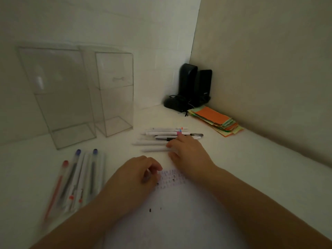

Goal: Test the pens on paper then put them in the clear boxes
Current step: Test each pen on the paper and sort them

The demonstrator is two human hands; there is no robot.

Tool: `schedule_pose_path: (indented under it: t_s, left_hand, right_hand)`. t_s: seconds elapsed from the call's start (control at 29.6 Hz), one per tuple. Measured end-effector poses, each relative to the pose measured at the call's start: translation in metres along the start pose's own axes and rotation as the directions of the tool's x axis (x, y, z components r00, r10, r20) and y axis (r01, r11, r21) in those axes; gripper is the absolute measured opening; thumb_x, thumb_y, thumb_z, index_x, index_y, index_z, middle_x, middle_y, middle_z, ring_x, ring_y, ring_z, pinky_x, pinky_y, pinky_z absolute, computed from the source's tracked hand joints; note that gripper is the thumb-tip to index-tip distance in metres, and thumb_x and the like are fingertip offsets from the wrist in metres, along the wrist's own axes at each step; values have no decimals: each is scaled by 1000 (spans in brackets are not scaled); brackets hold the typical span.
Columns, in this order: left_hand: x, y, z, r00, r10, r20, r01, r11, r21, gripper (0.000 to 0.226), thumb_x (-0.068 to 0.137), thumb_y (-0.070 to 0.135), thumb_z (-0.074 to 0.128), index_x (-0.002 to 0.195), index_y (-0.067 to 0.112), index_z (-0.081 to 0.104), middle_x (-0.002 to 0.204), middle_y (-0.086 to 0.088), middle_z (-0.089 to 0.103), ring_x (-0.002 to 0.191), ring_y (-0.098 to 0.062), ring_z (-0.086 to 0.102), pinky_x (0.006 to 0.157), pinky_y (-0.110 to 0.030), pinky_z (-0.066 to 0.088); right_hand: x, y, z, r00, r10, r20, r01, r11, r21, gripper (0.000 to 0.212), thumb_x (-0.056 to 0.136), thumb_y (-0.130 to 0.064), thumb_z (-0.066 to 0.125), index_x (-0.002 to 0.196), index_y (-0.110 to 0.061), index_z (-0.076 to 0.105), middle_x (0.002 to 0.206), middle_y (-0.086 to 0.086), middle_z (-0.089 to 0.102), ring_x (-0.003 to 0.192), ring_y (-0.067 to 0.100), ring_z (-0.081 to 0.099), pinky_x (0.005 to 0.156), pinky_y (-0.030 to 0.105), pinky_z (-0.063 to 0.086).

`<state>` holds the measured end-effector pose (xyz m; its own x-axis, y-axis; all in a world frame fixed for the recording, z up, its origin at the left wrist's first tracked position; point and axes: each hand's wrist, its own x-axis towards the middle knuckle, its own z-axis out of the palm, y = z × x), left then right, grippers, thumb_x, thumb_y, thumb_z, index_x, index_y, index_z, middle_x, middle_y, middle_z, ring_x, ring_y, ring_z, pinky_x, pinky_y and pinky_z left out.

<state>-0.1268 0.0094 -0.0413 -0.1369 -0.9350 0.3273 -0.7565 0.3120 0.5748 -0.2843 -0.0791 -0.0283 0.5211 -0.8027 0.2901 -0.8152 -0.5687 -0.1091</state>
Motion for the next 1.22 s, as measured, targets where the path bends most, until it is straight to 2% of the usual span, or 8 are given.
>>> schedule_pose_path:
  t_s: [0.24, 0.41, 0.51, 0.61, 0.74, 0.88, 1.01, 1.22]
  left_hand:
    - [-4, 0, 4, 997, 73, 3, -73, 989, 125, 13, 83, 26, 59, 92, 32, 52, 90, 14, 47, 80, -3, 41, 66, -13, 32]
    - [-5, 8, 1, 974, 169, -151, -134, 967, 216, 28, 81, 40, 42, 101, 25, 53, 102, 4, 54, 93, -10, 42, 77, -20, 37]
    - [-3, 4, -1, 972, 211, -100, -179, 950, 255, 29, 89, 36, 34, 101, 27, 59, 93, 9, 62, 89, -6, 44, 78, -19, 28]
    - [-1, 4, -1, 984, 173, -45, -163, 971, 175, 35, 90, 41, 28, 99, 31, 60, 81, 21, 57, 77, -2, 43, 70, -15, 30]
    - [-4, 13, -1, 998, 52, 23, -52, 999, 5, 22, 87, 53, 35, 95, 45, 54, 71, 29, 51, 74, 5, 52, 61, -7, 37]
    - [-3, 20, -2, 998, 56, 39, -48, 980, -193, 10, 83, 38, 55, 79, 48, 56, 58, 22, 60, 58, 3, 54, 54, -8, 38]
    - [-5, 20, -1, 996, 81, 25, -73, 970, -232, 10, 85, 39, 58, 77, 45, 59, 55, 20, 60, 54, 1, 53, 55, -8, 38]
    - [-8, 21, -4, 994, 99, 36, -89, 971, -223, 6, 79, 54, 54, 78, 49, 58, 55, 22, 58, 57, -1, 55, 57, -7, 37]
  right_hand:
    - [-43, -5, -12, 990, -141, 21, 141, 990, 21, 30, 96, -18, 42, 123, -21, 53, 113, 1, 52, 104, 18, 48, 85, 26, 35]
    - [-62, -8, -29, 996, -84, -37, 91, 961, 262, 30, 96, -23, 44, 121, -28, 58, 96, -12, 49, 87, 2, 49, 76, 12, 40]
    - [-62, -6, -35, 997, 30, -67, 6, 880, 475, 21, 91, -19, 55, 96, -36, 67, 85, -23, 57, 86, -5, 54, 71, 4, 39]
    - [-62, -2, -41, 960, 279, 40, -185, 518, 835, 11, 74, -17, 70, 75, -27, 69, 66, -11, 67, 63, -1, 61, 59, 7, 45]
    - [-59, 5, -41, 932, 238, 273, -233, -182, 955, 18, 69, -31, 59, 66, -19, 73, 76, 3, 70, 63, 8, 62, 55, 17, 52]
    - [-56, 1, -36, 924, 140, 356, -277, -398, 875, 37, 83, -46, 42, 75, -23, 71, 80, 6, 69, 55, 10, 57, 48, 20, 45]
    - [-57, 1, -31, 939, -151, 308, -333, -618, 712, 47, 90, -53, 33, 87, -15, 61, 83, 7, 62, 61, 15, 53, 59, 26, 47]
    - [-56, 3, -28, 948, -208, 241, -318, -614, 723, 28, 91, -30, 35, 79, -12, 53, 78, 8, 55, 63, 17, 44, 68, 30, 45]
